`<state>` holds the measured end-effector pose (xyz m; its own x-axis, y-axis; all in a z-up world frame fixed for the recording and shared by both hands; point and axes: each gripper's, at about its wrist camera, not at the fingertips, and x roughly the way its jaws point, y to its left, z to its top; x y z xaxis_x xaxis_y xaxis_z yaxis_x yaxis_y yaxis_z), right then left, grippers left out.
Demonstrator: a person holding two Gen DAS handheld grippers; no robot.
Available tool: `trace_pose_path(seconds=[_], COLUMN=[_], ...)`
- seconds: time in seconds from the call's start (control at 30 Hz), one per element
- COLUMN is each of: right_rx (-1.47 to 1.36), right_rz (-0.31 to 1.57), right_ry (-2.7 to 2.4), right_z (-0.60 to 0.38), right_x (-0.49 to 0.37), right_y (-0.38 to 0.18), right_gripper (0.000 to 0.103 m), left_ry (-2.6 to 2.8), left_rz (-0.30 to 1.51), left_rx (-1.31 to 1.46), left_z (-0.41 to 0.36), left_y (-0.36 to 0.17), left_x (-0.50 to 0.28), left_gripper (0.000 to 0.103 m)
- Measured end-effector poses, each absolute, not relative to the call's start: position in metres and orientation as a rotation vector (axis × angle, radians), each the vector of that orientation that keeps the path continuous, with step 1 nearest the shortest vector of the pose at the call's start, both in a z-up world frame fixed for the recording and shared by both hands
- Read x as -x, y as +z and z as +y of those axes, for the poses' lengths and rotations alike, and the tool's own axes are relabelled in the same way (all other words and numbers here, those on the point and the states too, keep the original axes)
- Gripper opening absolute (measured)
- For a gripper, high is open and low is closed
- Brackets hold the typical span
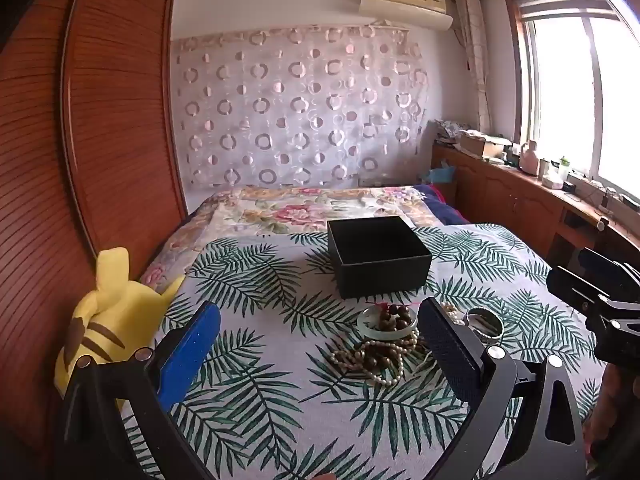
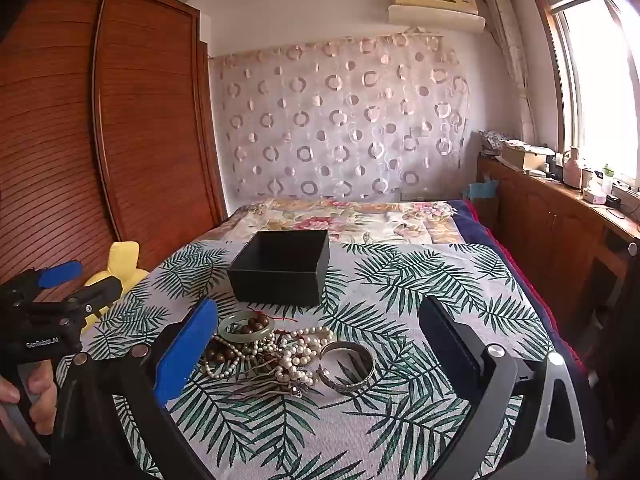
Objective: Organize jewelry
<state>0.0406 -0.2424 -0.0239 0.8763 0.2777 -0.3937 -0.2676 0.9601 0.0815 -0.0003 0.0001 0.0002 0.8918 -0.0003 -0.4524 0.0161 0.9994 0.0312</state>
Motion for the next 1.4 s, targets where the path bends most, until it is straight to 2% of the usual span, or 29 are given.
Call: trace_pose_path(seconds=[1.4], right_rx=[-0.030], right_rz=[0.417], right_ry=[0.284], right_z=[-0.2421], right_x=[-0.0403], right_y=[-0.0233], right_gripper=[0.101], left_ry=[-0.014], left_rz=[0.466], left_rx=[-0.023], left_z=[-0.0030], left_y=[0.0035], left_x=[0.0037], left_gripper=[0.096])
